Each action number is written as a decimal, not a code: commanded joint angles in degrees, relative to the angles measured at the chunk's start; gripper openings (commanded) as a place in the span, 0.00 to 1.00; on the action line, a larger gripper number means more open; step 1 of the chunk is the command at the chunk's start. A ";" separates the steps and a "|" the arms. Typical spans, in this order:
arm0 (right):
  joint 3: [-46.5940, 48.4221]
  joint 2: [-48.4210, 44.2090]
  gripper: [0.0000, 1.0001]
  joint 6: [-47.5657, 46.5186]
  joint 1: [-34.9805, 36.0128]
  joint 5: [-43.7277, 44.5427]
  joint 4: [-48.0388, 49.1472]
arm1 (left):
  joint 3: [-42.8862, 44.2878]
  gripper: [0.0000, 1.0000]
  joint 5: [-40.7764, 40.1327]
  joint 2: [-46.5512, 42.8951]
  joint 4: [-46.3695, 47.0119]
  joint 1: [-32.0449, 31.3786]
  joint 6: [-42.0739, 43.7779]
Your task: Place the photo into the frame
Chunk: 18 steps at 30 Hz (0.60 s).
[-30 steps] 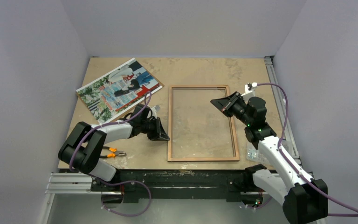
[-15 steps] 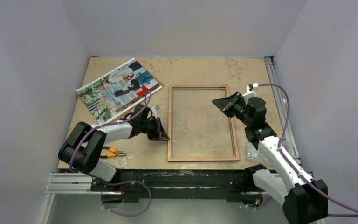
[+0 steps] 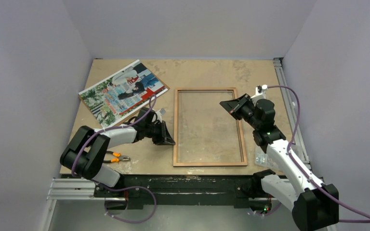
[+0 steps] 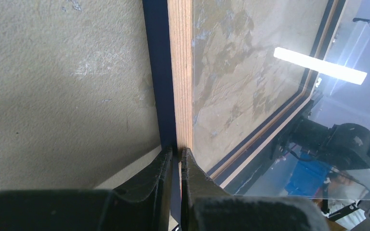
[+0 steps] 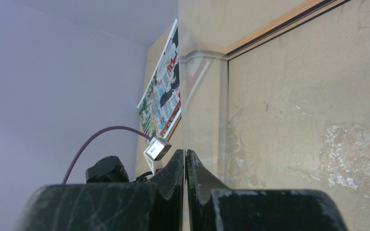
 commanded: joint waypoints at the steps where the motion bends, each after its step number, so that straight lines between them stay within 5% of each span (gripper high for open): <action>1: 3.37 1.43 0.00 -0.89 -0.31 -0.88 4.18 | -2.80 0.01 -4.72 2.22 -4.54 -0.56 1.65; 18: 1.98 3.93 0.00 4.61 -0.31 -4.50 8.14 | -2.98 0.01 -4.79 2.25 -4.33 -0.61 1.61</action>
